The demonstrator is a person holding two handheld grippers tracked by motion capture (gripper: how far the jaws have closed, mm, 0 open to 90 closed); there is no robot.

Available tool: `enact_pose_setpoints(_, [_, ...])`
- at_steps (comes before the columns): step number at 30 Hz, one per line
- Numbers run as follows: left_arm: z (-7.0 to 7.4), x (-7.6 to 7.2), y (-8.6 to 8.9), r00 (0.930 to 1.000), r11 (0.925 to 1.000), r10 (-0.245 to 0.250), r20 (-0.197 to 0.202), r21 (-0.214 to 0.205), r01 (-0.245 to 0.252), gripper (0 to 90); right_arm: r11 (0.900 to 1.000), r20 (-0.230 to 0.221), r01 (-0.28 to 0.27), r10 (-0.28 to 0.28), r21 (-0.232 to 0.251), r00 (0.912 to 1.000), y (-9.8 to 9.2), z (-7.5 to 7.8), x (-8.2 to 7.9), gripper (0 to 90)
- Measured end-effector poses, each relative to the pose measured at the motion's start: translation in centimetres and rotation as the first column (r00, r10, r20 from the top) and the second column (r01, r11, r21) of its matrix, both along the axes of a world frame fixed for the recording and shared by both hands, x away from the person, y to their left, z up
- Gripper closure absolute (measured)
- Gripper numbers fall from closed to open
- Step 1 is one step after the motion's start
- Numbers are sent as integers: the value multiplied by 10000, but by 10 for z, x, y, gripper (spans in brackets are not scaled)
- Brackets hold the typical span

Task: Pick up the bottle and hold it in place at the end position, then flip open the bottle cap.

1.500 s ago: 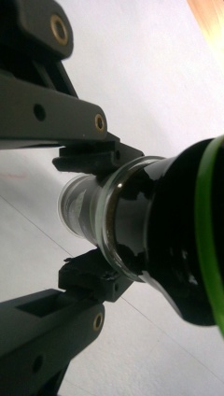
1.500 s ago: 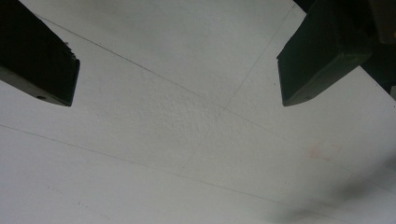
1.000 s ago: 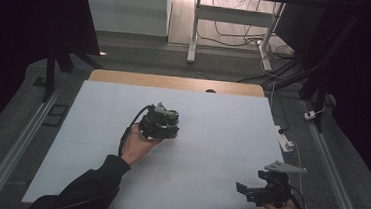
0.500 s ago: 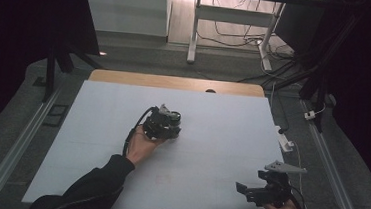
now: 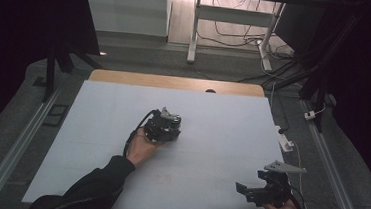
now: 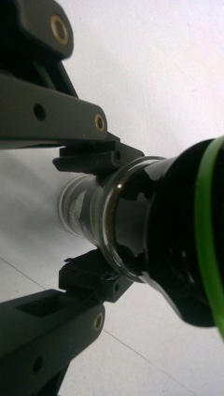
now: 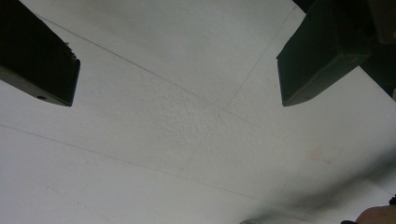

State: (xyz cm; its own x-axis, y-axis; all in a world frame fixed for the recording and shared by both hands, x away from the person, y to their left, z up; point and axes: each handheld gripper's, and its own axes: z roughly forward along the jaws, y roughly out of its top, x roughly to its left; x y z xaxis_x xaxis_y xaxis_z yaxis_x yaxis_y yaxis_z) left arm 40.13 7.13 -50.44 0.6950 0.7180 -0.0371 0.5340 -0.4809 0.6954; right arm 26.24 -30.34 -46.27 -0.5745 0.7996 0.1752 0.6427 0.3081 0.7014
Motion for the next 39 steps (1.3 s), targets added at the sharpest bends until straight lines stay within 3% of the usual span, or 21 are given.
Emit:
enact_pose_setpoints(10, [-1, 0, 1, 10000, 10000, -63, 50, -34, 63, 539, 10000, 152, 54, -53, -62, 9999, 1, 1, -1, 0])
enact_pose_setpoints(16, [-1, -1, 1, 9999, 10000, -89, 78, -29, 89, 539, 9997, 532, 175, -165, -180, 9984, 1, 3, -4, 0])
enact_pose_setpoints(20, [-1, -1, 1, 9999, 9999, -112, 75, -10, 113, 539, 9997, 736, 202, -212, 144, 9971, 1, 5, -5, 0])
enact_pose_setpoints(32, [-2, -1, 1, 9998, 9999, -155, 91, 6, 155, 539, 9981, 1120, -617, 621, -76, 9918, 16, 13, -3, 0])
enact_pose_setpoints(39, [-1, 0, 2, 9998, 9998, -176, 85, 19, 176, 540, 9921, 1326, -1252, 1248, -55, 9833, 30, 17, 1, 0])
